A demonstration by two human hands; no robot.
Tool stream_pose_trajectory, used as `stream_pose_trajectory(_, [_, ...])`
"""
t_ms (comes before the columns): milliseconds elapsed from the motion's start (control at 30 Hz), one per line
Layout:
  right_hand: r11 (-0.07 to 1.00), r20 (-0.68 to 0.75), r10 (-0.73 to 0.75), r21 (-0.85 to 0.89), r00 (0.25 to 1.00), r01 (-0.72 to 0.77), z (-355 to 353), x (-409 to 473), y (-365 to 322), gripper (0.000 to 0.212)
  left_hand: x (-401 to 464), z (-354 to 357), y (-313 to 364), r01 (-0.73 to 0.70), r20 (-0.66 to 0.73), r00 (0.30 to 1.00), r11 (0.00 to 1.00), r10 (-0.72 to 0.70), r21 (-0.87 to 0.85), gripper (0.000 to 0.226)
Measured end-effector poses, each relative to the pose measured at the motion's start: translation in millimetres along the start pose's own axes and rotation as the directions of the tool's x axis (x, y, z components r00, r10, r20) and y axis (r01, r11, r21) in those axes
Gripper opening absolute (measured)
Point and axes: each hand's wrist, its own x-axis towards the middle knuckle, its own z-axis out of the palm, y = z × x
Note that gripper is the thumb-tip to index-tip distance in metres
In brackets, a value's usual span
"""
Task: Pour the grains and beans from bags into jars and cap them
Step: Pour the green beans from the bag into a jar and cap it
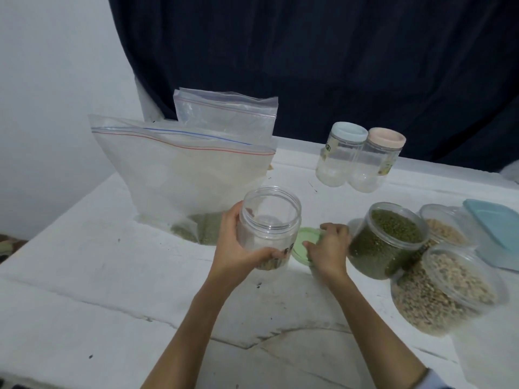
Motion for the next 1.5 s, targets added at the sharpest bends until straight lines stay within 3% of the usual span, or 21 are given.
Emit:
stream_pose_trajectory(133, [0.997, 0.031, -0.027, -0.068, 0.999, 0.029, -9.2, 10.8, -10.1, 0.054, -7.0, -2.1, -8.1, 0.009, -0.028, 1.0, 1.0, -0.01, -0.007, 0.108])
stream_pose_trajectory(233, [0.994, -0.02, -0.08, 0.079, 0.997, 0.081, -27.0, 30.0, -36.1, 0.037, -15.6, -13.0, -8.6, -0.109, -0.208, 0.973, 0.994, 0.101, -0.024, 0.078])
stream_pose_trajectory(300, [0.966, -0.096, -0.133, 0.211, 0.986, 0.151, -41.2, 49.8, -64.4, 0.03, -10.9, -30.6, -4.3, -0.179, -0.451, 0.876, 0.984, 0.171, 0.025, 0.046])
stream_pose_trajectory(367, [0.928, -0.162, -0.217, 0.271, 0.963, 0.255, -53.5, 69.3, -101.7, 0.027, 5.8, -59.1, 2.0, -0.198, -0.678, 0.705, 0.976, 0.21, 0.096, 0.027])
stream_pose_trajectory(433, [0.896, -0.171, -0.316, 0.269, 0.933, 0.353, -61.6, 81.2, -146.0, 0.023, 27.4, -91.8, 14.5, -0.203, -0.797, 0.542, 0.961, 0.268, 0.186, 0.032])
stream_pose_trajectory(500, [0.854, -0.113, -0.451, 0.232, 0.885, 0.465, -64.1, 81.6, -190.6, 0.017, 52.6, -124.4, 25.5, -0.108, -0.826, 0.491, 0.96, 0.278, 0.259, 0.038])
stream_pose_trajectory(533, [0.823, -0.059, -0.527, 0.213, 0.848, 0.526, -63.2, 77.7, -210.9, 0.015, 64.9, -139.7, 27.9, -0.046, -0.816, 0.52, 0.962, 0.254, 0.27, 0.04])
stream_pose_trajectory(567, [0.792, 0.011, -0.592, 0.195, 0.806, 0.579, -61.1, 71.4, -229.5, 0.017, 74.5, -151.9, 32.8, -0.005, -0.779, 0.593, 0.968, 0.205, 0.252, 0.041])
stream_pose_trajectory(667, [0.702, 0.258, -0.707, 0.15, 0.658, 0.696, -53.1, 41.5, -273.8, 0.044, 93.9, -175.4, 43.7, 0.013, -0.594, 0.803, 0.994, 0.053, 0.106, 0.03])
stream_pose_trajectory(700, [0.681, 0.336, -0.714, 0.127, 0.614, 0.722, -48.0, 32.6, -284.1, 0.054, 96.7, -177.6, 49.3, 0.008, -0.55, 0.834, 0.996, 0.041, 0.088, 0.019])
stream_pose_trajectory(767, [0.636, 0.445, -0.706, 0.057, 0.551, 0.769, -33.0, 17.7, -298.4, 0.067, 100.4, -178.8, 59.9, -0.032, -0.5, 0.863, 0.996, 0.071, 0.087, 0.023])
stream_pose_trajectory(833, [0.594, 0.499, -0.698, 0.004, 0.513, 0.804, -16.9, 13.8, -307.1, 0.061, 104.4, -177.3, 72.6, -0.078, -0.441, 0.892, 0.994, 0.103, 0.075, 0.023])
stream_pose_trajectory(933, [0.68, 0.555, -0.63, 0.055, 0.544, 0.731, -17.5, 20.9, -318.7, 0.02, 115.3, -175.0, 88.9, -0.129, -0.36, 0.92, 0.987, 0.155, 0.095, 0.018])
stream_pose_trajectory(1033, [0.723, 0.507, -0.615, 0.057, 0.604, 0.688, -43.1, 29.5, -329.1, 0.014, 125.2, -178.9, 90.1, -0.145, -0.414, 0.896, 0.987, 0.161, 0.071, 0.016])
stream_pose_trajectory(1100, [0.734, 0.447, -0.637, 0.103, 0.628, 0.671, -63.7, 34.2, -333.5, 0.017, 129.8, -188.2, 75.2, -0.123, -0.509, 0.851, 0.992, 0.125, 0.039, 0.027])
stream_pose_trajectory(1167, [0.733, 0.364, -0.669, 0.172, 0.649, 0.658, -79.8, 39.8, -337.4, 0.021, 130.9, -197.8, 50.6, -0.055, -0.622, 0.783, 0.994, -0.013, -0.09, 0.046])
stream_pose_trajectory(1233, [0.716, 0.292, -0.698, 0.243, 0.654, 0.655, -91.8, 44.9, -343.0, 0.02, 130.2, -200.1, 24.4, 0.017, -0.637, 0.745, 0.961, -0.197, -0.277, 0.06])
stream_pose_trajectory(1300, [0.696, 0.234, -0.716, 0.308, 0.658, 0.648, -100.9, 46.7, -350.1, 0.019, 131.4, -193.2, 6.7, 0.052, -0.524, 0.798, 0.901, -0.296, -0.43, 0.068])
stream_pose_trajectory(1400, [0.678, 0.161, -0.717, 0.39, 0.679, 0.623, -107.8, 46.4, -359.9, 0.018, 136.1, -177.0, 9.2, 0.017, -0.278, 0.926, 0.766, -0.254, -0.642, 0.072])
stream_pose_trajectory(1500, [0.677, 0.132, -0.704, 0.422, 0.697, 0.603, -106.7, 46.5, -363.3, 0.016, 152.1, -170.6, 25.3, -0.03, -0.246, 0.945, 0.692, -0.216, -0.721, 0.064])
